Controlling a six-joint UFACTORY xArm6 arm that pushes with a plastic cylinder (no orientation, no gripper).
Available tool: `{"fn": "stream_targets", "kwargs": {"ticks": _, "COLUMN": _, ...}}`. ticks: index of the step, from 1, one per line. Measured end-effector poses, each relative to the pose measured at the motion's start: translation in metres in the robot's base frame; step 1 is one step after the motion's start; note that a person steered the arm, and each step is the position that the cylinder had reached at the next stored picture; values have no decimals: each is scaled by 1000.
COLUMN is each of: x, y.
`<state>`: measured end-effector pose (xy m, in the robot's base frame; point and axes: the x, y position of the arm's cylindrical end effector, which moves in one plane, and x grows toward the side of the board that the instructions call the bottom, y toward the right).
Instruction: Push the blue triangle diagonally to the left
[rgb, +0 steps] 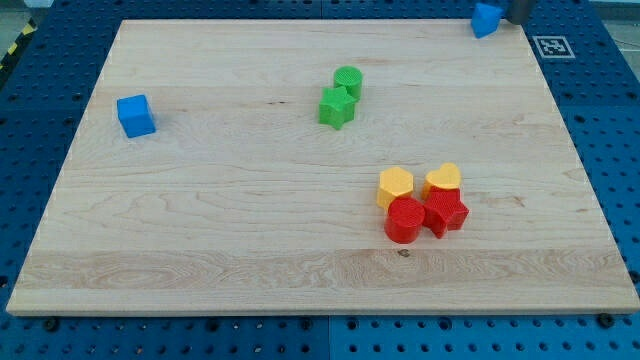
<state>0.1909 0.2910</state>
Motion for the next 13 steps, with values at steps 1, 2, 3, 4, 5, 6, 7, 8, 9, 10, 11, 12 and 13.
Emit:
{"fn": "stream_targets", "kwargs": {"ticks": 1, "x": 0, "y": -6}}
{"fn": "stream_targets", "kwargs": {"ticks": 2, "x": 1, "y": -15}}
{"fn": "stream_targets", "kwargs": {"ticks": 3, "x": 1, "y": -28}}
{"fn": "stream_targets", "kwargs": {"ticks": 4, "x": 0, "y": -66}}
{"fn": "stream_targets", "kwargs": {"ticks": 5, "x": 1, "y": -68}}
{"fn": "stream_targets", "kwargs": {"ticks": 6, "x": 1, "y": -87}}
{"fn": "stream_targets", "kwargs": {"ticks": 7, "x": 1, "y": -90}}
{"fn": "stream_targets", "kwargs": {"ticks": 8, "x": 1, "y": -103}}
{"fn": "stream_targets", "kwargs": {"ticks": 9, "x": 2, "y": -107}}
{"fn": "stream_targets", "kwargs": {"ticks": 10, "x": 8, "y": -107}}
{"fn": "stream_targets", "kwargs": {"ticks": 11, "x": 21, "y": -108}}
{"fn": "stream_targets", "kwargs": {"ticks": 12, "x": 27, "y": -100}}
{"fn": "stream_targets", "kwargs": {"ticks": 13, "x": 26, "y": -67}}
